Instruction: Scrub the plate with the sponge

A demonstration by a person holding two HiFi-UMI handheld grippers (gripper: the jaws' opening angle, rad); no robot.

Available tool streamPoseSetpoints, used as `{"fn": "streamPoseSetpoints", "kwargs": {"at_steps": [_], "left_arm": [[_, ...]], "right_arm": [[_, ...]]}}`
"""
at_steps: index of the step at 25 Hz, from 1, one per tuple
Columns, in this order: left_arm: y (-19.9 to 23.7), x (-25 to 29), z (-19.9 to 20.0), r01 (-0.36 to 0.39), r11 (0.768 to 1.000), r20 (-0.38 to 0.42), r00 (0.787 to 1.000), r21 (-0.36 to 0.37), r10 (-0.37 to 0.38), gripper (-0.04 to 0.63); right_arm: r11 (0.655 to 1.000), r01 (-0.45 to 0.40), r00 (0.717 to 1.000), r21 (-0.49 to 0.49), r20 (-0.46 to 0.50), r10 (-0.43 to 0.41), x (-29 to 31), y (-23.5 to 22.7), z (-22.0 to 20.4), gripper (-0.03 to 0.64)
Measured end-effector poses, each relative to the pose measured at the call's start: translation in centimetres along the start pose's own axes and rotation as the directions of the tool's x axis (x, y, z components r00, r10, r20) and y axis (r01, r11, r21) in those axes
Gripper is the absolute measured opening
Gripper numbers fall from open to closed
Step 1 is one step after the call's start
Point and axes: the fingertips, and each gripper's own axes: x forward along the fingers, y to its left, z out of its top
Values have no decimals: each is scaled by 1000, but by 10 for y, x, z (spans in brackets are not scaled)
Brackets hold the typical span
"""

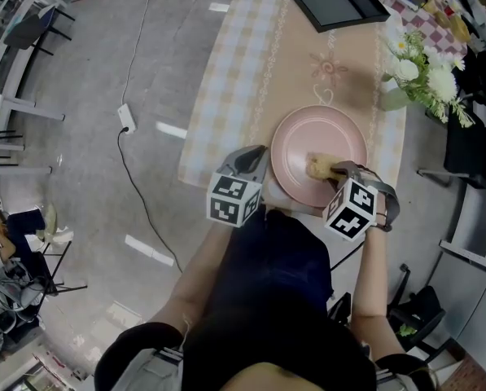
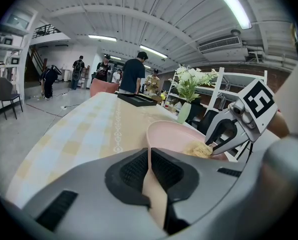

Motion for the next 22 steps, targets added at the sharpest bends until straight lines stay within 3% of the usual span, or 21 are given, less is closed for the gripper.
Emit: {"fn": "streamPoseSetpoints", "kwargs": {"at_steps": [8, 22], "left_arm": [[2, 1, 2, -2, 1000, 0, 1000, 2, 2, 26], [1, 2, 3, 3, 1000, 3, 1000, -2, -3, 26]], "right_arm": [[991, -121, 993, -57, -15, 120, -6, 20, -2, 80], [949, -297, 955, -105, -24, 296, -21, 48, -2, 80]]}}
